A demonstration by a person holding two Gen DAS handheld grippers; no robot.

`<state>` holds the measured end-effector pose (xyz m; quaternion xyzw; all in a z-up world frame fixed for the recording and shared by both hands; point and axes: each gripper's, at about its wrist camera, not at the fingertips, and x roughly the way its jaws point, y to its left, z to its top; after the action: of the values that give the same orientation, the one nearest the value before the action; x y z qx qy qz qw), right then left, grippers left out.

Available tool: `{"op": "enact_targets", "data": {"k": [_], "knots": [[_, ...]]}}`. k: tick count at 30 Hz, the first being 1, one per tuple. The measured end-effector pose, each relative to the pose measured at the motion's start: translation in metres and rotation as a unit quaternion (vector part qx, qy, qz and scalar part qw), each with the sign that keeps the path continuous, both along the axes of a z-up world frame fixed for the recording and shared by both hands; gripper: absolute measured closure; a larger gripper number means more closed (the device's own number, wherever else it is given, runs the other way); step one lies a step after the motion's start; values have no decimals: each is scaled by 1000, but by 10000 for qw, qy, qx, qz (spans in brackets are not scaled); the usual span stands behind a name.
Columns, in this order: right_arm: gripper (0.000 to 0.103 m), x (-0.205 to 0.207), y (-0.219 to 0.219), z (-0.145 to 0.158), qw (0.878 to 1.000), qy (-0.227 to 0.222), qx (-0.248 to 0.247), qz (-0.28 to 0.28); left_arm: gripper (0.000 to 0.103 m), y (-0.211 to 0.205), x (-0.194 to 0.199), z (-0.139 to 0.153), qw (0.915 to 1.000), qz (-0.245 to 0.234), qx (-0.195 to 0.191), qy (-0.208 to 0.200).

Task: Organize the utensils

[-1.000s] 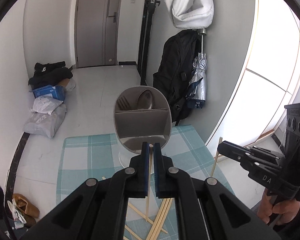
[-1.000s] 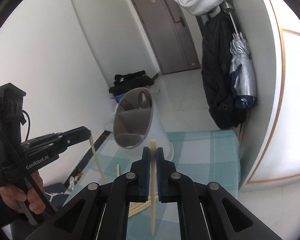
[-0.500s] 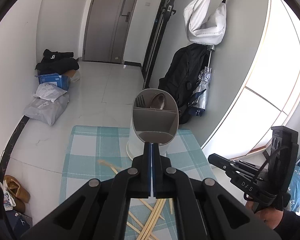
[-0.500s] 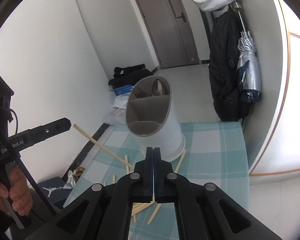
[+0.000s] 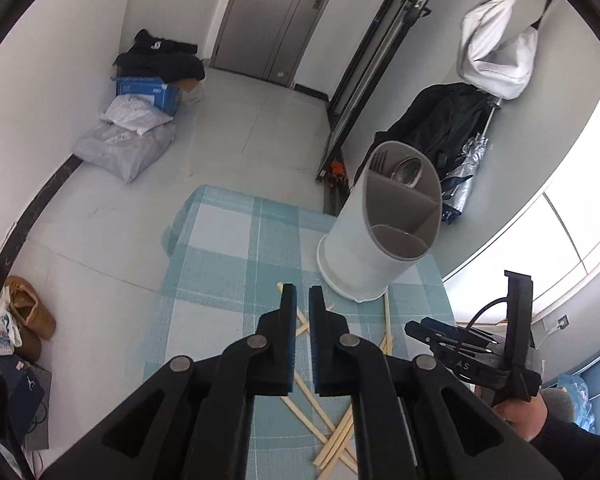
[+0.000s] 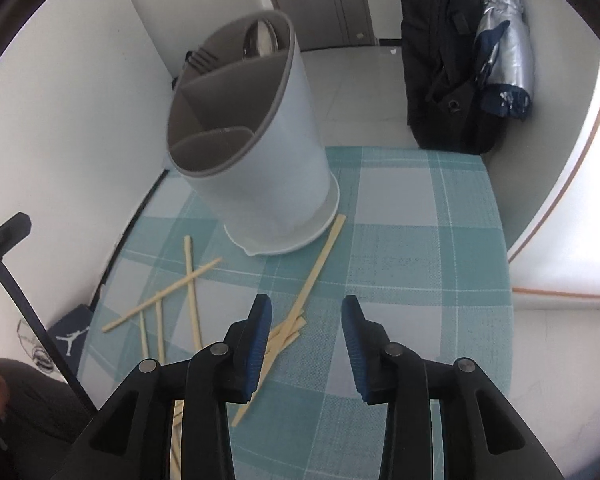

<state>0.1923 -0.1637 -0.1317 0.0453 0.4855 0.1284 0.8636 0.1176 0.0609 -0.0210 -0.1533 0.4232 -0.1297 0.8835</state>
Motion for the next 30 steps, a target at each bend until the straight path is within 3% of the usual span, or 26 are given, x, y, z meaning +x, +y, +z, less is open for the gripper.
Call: {"op": "enact_targets", "data": {"k": [5,8,14,23,27,30], "knots": [[68,23,16,-28,9992,334,-180,-104,44,10,0,1,9997,187,78,-151],[71,27,19,-31,9989,173,-308,-299,43,19,0,-2,9994,337,13,-111],[97,32,26,-31,9954,121,-874,-381,42,31,11,-12,9981,490,-292,219],[98,15,6,-18,9964,231,-819,-40,42,30,7,-12,9986,423,-111,287],[98,-18,-4,-11,9957,450,-788,196,42,28,6,-12,9985,353,-188,378],[98,-44,-4,-11,9926,686,-876,487,42,20,5,-9,9992,249,-23,326]]}}
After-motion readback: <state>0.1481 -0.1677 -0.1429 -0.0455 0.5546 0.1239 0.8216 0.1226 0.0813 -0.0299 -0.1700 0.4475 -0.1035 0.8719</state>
